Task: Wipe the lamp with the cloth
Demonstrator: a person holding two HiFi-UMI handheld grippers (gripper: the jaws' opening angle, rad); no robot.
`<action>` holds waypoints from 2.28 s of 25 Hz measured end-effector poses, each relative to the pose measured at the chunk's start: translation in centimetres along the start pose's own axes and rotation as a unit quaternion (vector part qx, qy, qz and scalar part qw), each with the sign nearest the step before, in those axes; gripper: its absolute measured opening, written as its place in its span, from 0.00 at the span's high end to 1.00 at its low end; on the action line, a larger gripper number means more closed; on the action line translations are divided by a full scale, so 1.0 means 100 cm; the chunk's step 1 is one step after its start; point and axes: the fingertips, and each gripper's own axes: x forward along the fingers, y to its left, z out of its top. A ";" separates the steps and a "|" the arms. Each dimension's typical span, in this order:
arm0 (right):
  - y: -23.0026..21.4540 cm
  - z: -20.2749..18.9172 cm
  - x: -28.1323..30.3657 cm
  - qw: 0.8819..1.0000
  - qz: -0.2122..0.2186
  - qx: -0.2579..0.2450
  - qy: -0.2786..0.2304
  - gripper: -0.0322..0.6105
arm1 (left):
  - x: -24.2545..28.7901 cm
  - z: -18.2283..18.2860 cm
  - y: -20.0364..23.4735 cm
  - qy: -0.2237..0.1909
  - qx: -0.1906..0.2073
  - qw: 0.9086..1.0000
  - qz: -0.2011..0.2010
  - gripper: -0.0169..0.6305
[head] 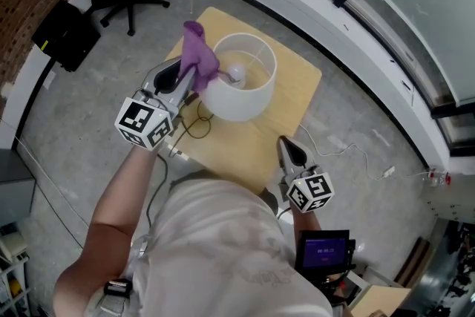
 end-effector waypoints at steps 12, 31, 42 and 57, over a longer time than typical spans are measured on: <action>-0.009 -0.001 -0.004 1.000 -0.018 0.004 -0.002 0.93 | 0.011 -0.087 0.018 0.122 0.058 0.991 -0.008 0.85; -0.008 -0.002 -0.003 1.000 -0.020 -0.007 -0.001 0.93 | 0.037 0.003 0.044 0.030 0.080 0.994 -0.068 0.85; -0.022 -0.008 -0.011 0.999 -0.039 0.009 -0.003 0.93 | 0.070 -0.012 0.024 0.069 0.104 0.982 -0.142 0.85; -0.034 -0.017 -0.014 0.998 -0.052 0.026 0.006 0.93 | 0.093 -0.128 0.060 0.220 0.113 0.963 -0.105 0.85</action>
